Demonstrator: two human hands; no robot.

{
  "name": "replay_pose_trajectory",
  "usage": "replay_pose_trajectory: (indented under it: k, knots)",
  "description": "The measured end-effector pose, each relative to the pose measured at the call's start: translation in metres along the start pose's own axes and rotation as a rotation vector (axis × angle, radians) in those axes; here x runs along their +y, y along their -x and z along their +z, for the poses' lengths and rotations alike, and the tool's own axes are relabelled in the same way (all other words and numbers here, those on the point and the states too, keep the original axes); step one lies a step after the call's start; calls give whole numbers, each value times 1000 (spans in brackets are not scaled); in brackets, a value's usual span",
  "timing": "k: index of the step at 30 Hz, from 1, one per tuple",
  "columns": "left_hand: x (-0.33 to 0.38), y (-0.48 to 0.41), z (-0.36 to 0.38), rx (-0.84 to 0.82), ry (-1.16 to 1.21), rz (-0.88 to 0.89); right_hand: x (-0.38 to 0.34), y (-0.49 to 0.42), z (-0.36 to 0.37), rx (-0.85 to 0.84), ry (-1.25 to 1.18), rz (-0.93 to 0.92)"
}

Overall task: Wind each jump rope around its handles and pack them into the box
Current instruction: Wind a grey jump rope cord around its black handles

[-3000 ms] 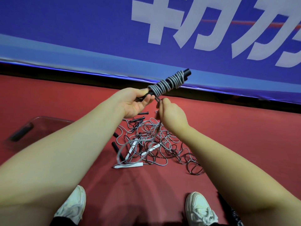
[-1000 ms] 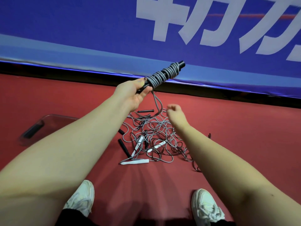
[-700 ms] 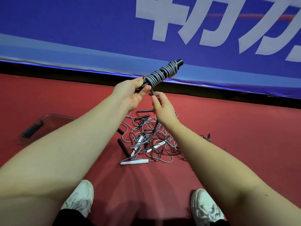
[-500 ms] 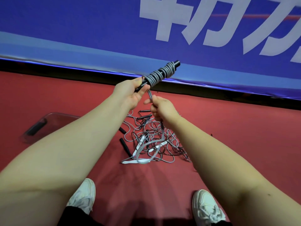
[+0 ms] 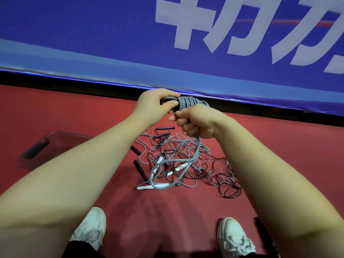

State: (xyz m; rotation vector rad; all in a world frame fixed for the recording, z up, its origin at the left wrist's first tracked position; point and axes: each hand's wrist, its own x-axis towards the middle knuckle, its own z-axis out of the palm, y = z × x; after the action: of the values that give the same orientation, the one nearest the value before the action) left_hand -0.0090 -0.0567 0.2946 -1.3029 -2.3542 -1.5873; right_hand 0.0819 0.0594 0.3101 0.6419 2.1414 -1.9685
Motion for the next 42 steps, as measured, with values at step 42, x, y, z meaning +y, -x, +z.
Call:
replay_pose_trajectory:
  k: [42]
  knots:
    - [2,7,18,-253,-507,233,11,33,-42,-191,-657,188]
